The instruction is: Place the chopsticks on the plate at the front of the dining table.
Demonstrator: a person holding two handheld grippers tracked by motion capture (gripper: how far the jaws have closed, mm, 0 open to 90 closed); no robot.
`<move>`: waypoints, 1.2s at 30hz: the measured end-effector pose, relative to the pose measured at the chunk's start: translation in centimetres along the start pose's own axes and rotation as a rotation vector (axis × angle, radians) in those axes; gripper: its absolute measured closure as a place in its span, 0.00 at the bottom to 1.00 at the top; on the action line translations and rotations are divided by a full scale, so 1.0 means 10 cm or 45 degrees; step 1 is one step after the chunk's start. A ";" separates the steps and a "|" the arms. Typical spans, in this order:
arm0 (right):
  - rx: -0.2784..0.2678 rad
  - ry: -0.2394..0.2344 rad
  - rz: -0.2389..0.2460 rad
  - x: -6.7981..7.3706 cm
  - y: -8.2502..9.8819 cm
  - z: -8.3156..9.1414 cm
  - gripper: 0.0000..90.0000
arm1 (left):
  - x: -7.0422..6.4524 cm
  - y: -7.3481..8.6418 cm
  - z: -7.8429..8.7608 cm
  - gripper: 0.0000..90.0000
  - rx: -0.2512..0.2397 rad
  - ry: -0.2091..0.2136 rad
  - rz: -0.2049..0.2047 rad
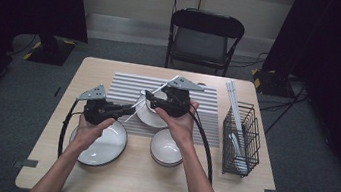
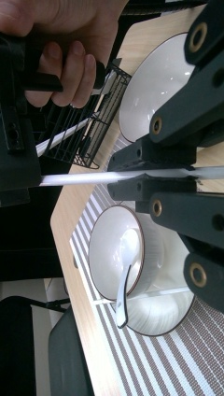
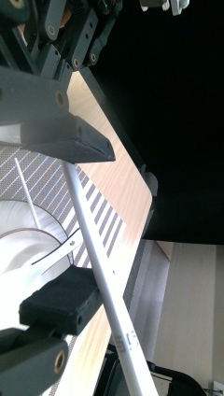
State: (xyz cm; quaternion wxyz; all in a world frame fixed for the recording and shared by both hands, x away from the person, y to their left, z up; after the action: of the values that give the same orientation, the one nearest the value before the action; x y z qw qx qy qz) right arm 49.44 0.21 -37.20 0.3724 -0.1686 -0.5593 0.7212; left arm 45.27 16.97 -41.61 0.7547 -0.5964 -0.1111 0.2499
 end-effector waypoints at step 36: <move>0.119 0.101 -0.005 -0.41 0.40 0.40 0.26 | 0.16 0.04 0.17 0.96 0.023 -0.099 -0.006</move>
State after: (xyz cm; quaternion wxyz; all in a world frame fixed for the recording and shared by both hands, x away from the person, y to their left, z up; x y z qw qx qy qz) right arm 48.11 -5.92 -40.38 0.4033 -0.1783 -0.5100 0.7386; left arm 45.75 19.35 -41.78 0.7556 -0.5792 -0.1396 0.2723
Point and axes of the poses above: each handheld gripper's, and its own axes: z roughly backward along the jaws, y roughly out of its underside, x roughly to its left, the point moved 6 cm from there along -z, roughly forward along the jaws, and after that the axes turned 3 degrees about -z, right-handed, at the moved point
